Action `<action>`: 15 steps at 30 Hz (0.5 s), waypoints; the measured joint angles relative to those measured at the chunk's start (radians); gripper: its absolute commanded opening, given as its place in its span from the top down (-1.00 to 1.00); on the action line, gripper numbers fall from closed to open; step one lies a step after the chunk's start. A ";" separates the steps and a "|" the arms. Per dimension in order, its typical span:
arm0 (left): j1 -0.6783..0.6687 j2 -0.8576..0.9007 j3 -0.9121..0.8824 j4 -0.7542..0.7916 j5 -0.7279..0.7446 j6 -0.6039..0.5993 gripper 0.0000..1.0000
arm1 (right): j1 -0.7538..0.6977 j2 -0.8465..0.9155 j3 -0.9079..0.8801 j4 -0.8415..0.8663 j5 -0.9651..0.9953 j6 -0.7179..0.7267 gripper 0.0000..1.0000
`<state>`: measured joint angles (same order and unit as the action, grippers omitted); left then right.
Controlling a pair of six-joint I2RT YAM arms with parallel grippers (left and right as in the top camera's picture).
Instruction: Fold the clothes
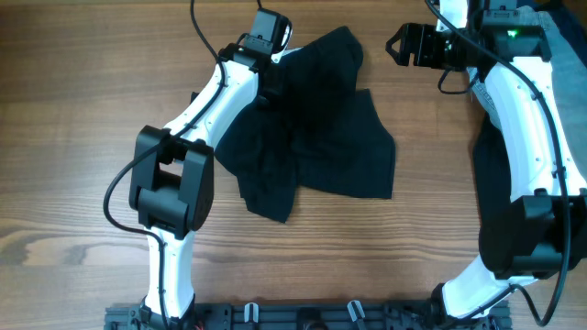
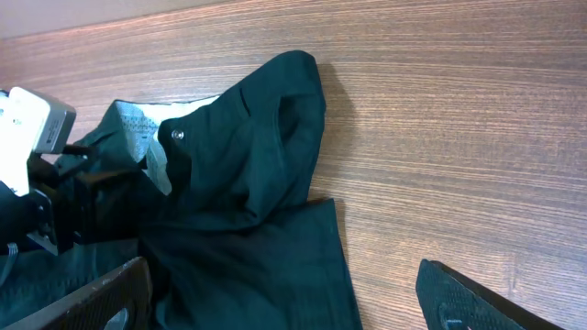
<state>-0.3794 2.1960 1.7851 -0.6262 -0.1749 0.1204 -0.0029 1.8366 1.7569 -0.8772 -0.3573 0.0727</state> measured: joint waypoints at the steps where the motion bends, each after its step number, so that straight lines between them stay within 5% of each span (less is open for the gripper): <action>1: 0.002 0.000 0.000 -0.003 0.000 0.003 0.03 | 0.000 0.000 0.000 -0.001 0.000 0.000 -0.85; 4: 0.004 0.000 0.000 -0.022 0.000 0.000 -0.11 | 0.000 0.000 0.000 -0.002 0.000 0.000 -0.86; 5: 0.004 0.000 0.000 -0.024 0.000 0.002 0.12 | 0.000 0.000 0.000 -0.003 0.000 0.000 -0.85; 7: 0.003 0.000 0.000 -0.025 -0.001 0.006 0.92 | 0.000 0.000 0.000 -0.003 0.000 0.000 -0.86; 15: 0.006 0.000 0.000 -0.060 -0.071 -0.009 0.92 | 0.000 0.000 0.000 -0.010 0.000 0.000 -0.85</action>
<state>-0.3729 2.1960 1.7851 -0.6865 -0.2462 0.1112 -0.0029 1.8366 1.7569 -0.8867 -0.3573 0.0727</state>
